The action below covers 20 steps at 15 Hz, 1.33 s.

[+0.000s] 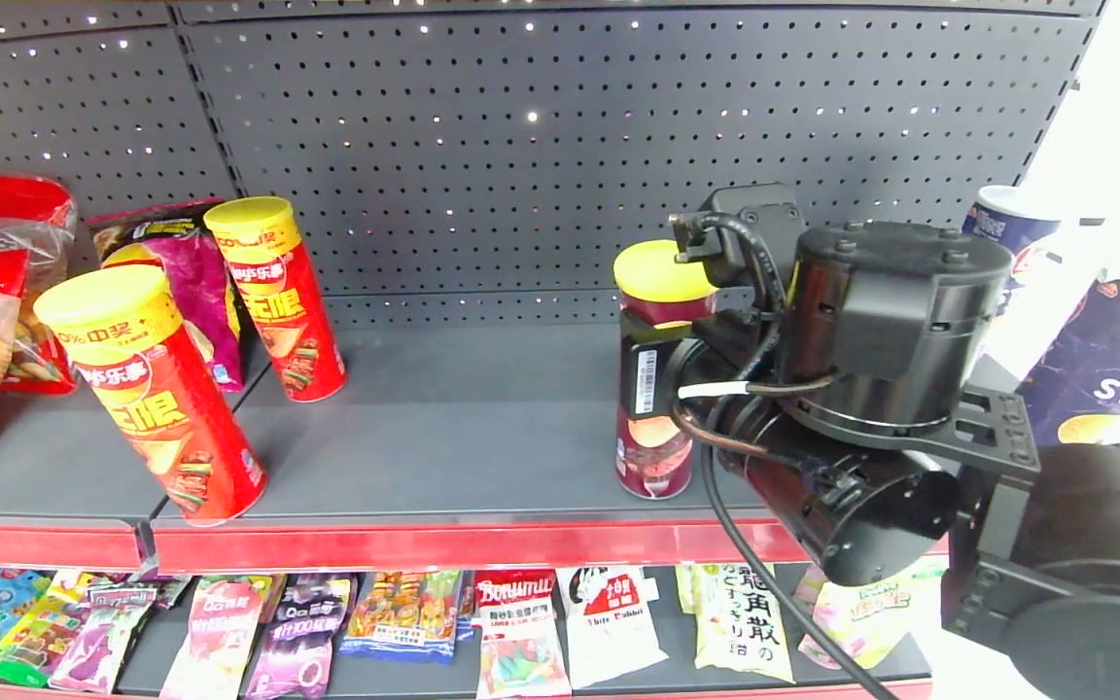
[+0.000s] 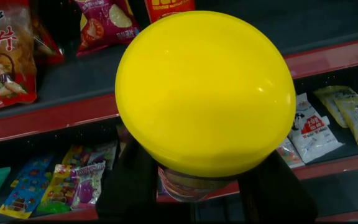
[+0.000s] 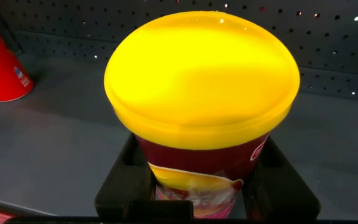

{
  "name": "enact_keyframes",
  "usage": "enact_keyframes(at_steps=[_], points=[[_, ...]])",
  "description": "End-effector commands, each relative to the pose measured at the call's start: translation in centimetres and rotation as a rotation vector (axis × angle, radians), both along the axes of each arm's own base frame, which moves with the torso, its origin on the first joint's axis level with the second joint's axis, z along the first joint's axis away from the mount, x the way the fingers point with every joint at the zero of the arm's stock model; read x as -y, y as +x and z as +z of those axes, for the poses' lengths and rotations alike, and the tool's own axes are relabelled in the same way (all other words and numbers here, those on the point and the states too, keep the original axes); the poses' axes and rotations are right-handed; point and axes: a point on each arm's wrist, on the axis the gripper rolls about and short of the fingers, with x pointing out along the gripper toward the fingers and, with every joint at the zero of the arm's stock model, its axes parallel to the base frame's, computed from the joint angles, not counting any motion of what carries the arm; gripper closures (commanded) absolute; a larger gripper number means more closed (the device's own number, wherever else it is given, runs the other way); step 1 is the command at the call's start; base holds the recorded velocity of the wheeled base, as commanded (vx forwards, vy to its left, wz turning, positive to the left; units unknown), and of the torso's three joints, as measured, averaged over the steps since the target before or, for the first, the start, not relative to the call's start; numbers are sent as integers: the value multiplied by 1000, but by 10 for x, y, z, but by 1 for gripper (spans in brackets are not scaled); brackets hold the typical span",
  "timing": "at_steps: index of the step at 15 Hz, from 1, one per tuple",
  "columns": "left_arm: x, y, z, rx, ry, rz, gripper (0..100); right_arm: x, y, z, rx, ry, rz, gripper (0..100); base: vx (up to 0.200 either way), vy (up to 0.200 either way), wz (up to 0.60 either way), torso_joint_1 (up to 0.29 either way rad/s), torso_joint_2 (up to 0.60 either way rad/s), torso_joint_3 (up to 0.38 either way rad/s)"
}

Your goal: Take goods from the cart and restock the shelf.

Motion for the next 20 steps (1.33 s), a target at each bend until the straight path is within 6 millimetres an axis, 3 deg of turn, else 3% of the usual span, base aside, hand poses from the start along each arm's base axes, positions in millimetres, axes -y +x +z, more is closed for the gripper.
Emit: enact_keyframes(at_steps=[1,7,18,19,20], points=[[0,0,0,0,1,0,100,1,-2,2,2,6,2,100,0,0,0,0,0,0],[0,0,0,0,0,0,100,4,-10,-10,-24,-32,20,100,0,0,0,0,0,0],[0,1,-3,-8,0,0,100,1,-5,-5,-11,-14,17,100,0,0,0,0,0,0],[0,1,-3,-10,0,0,100,1,-5,-5,-11,-14,17,0,0,0,0,0,0,0],[0,1,-3,-10,0,0,100,0,-4,-5,-11,-10,19,0,0,0,0,0,0,0]])
